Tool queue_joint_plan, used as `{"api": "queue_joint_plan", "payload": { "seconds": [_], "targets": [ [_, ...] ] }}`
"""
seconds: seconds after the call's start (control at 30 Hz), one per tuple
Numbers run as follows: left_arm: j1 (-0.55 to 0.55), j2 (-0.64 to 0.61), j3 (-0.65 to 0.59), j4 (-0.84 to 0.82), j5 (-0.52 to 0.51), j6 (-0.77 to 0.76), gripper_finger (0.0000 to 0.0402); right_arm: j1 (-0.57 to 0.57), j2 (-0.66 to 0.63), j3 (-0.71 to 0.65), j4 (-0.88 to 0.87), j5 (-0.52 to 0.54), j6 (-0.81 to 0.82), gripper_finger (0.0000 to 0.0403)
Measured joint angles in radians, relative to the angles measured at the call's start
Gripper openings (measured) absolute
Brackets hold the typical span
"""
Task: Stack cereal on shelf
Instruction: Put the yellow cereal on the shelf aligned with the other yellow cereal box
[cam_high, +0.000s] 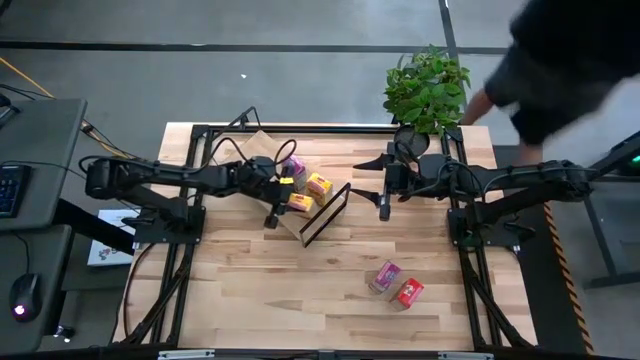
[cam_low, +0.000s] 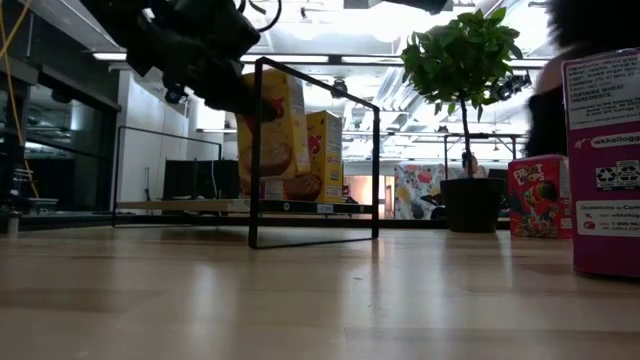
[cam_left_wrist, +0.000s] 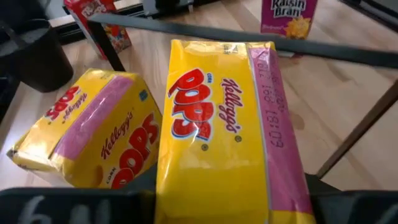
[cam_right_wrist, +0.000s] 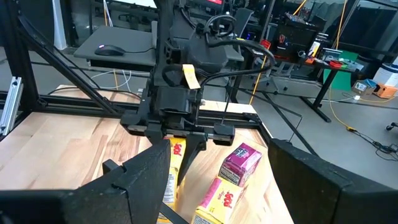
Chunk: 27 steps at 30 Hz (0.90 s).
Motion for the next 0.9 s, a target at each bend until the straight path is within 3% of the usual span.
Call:
{"api": "queue_joint_plan", "payload": {
  "seconds": [0.5, 0.9],
  "targets": [
    [0.003, 0.055, 0.000, 0.067, -0.001, 0.047, 0.0124, 0.000, 0.000, 0.000, -0.003, 0.000, 0.000, 0.0264],
    [0.003, 0.055, 0.001, 0.084, -0.050, 0.032, 0.0204, 0.000, 0.034, 0.000, -0.004, 0.000, 0.000, 0.0264]
  ]
}}
